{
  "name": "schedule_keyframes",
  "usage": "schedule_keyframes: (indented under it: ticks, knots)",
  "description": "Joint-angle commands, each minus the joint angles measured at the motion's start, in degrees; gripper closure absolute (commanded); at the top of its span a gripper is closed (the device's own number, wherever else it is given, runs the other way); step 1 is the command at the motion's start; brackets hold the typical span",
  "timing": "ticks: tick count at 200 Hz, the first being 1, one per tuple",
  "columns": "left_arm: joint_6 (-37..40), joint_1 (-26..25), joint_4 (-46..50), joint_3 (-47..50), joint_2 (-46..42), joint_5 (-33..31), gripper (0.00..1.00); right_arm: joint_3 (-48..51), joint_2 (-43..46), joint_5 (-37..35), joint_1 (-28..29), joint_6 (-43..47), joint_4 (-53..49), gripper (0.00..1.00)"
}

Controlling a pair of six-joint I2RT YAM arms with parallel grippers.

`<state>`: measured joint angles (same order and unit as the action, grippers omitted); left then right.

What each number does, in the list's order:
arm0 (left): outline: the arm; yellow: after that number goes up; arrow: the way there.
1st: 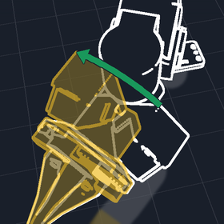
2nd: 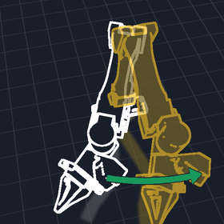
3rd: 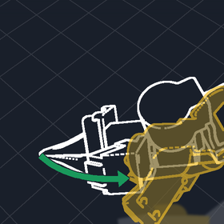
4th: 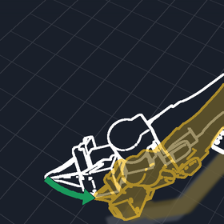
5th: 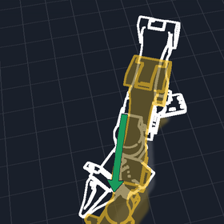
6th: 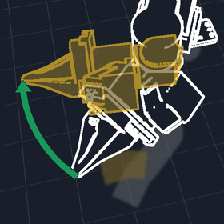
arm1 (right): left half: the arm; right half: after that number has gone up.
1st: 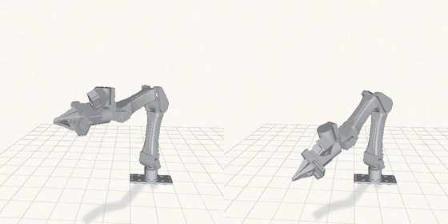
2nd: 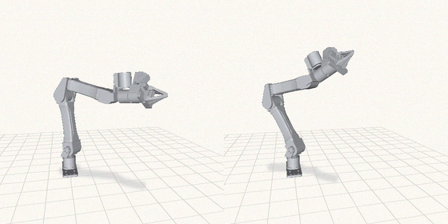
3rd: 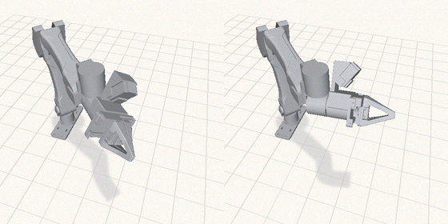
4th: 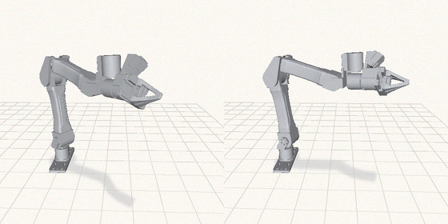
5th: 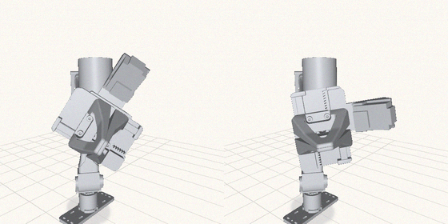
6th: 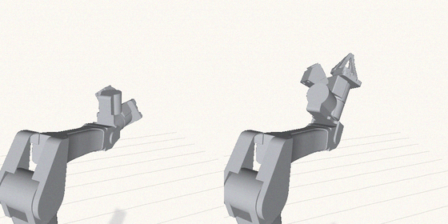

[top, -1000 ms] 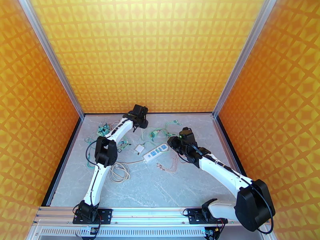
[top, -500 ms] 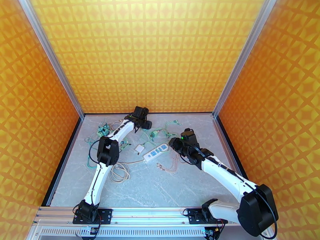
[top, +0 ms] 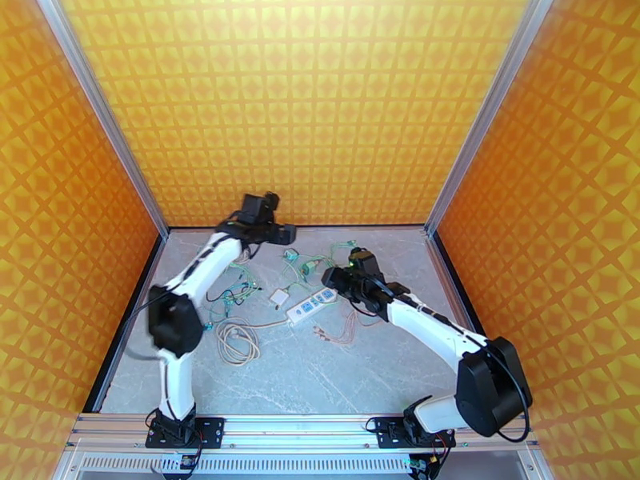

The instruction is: Pull the plug off the socket

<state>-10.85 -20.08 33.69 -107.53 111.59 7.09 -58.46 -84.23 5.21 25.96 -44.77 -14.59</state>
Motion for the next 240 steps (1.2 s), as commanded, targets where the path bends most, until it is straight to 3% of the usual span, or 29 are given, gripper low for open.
schedule_keyframes:
  ticks: [1, 8, 60, 108, 197, 240]
  knots:
    - [-2.5, 4.6, -1.2, 7.8, -3.4, -1.0, 0.01, -2.1, -1.5, 1.4, 1.6, 1.6, 1.2, 0.10]
    - [-2.6, 6.1, -1.1, 9.8, -5.0, -1.3, 0.01, -2.5, -1.9, 1.4, 2.0, 1.6, 1.2, 0.02]
    - [-4.9, 17.4, -3.9, 20.9, -11.4, -2.7, 0.01, -3.6, -3.6, 1.6, 4.7, 1.3, 1.6, 0.01]
    - [-1.7, 24.4, -0.6, 15.0, -4.5, -3.2, 0.00, -3.3, -2.8, 1.7, 5.2, 1.3, 0.1, 0.02]
    - [6.5, 25.2, 9.4, -4.2, 14.5, -3.5, 0.02, -2.2, -0.2, -1.0, 5.2, 1.4, -3.3, 0.02]
    - [6.5, 25.1, 11.5, -6.5, 18.4, 2.8, 0.04, -1.8, 0.2, -1.3, 5.2, 1.4, -3.9, 0.01]
